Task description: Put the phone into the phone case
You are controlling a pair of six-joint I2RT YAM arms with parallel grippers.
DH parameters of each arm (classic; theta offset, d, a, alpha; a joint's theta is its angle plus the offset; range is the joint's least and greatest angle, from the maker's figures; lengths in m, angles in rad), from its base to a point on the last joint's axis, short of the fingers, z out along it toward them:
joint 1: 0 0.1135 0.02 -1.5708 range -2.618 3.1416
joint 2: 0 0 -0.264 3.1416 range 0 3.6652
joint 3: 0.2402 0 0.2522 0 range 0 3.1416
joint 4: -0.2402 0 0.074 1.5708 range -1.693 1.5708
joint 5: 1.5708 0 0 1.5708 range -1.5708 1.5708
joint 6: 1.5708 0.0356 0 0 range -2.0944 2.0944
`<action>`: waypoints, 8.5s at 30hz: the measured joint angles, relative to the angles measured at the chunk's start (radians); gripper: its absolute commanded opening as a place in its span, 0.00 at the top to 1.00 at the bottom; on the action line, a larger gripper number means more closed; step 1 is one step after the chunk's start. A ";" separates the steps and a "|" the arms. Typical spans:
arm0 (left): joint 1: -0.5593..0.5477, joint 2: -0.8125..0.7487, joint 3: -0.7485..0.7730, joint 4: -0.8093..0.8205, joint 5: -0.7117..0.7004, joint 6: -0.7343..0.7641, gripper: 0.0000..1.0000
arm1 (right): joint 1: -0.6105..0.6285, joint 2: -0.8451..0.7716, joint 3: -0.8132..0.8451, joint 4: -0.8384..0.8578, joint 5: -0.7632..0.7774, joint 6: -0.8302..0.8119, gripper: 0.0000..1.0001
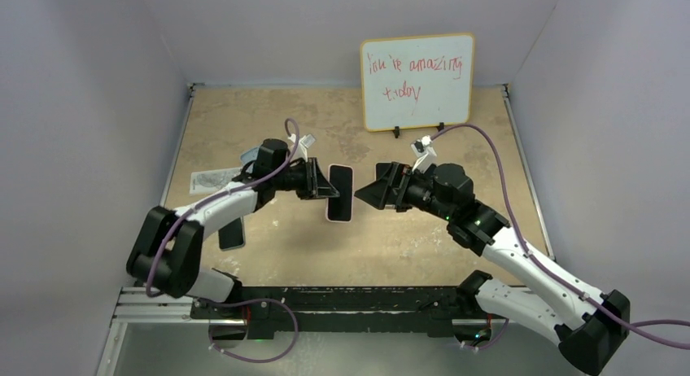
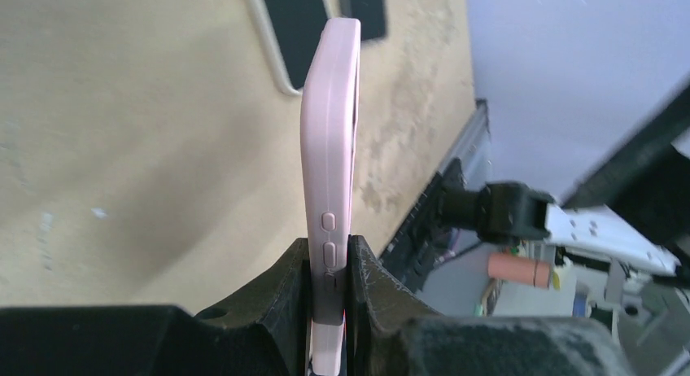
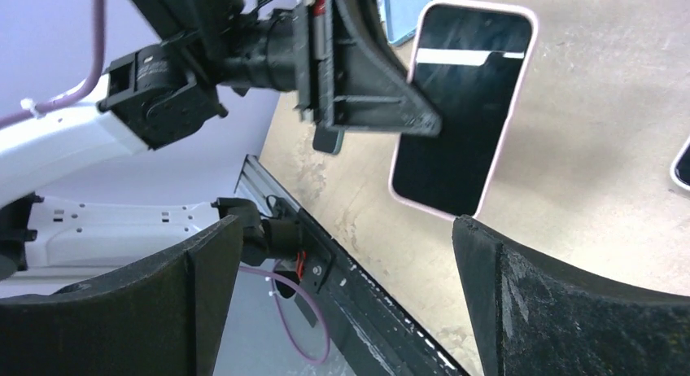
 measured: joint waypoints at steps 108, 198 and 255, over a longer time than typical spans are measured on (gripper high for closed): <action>0.075 0.220 0.244 -0.661 -0.466 0.210 0.77 | 0.000 -0.084 -0.084 -0.058 0.054 -0.051 0.01; 0.599 0.209 0.156 -0.676 -0.422 0.415 0.53 | 0.000 -0.021 -0.118 -0.052 0.012 -0.005 0.16; 0.551 0.233 0.066 -0.569 -0.167 0.397 0.67 | 0.301 1.186 0.397 0.509 0.158 0.235 0.64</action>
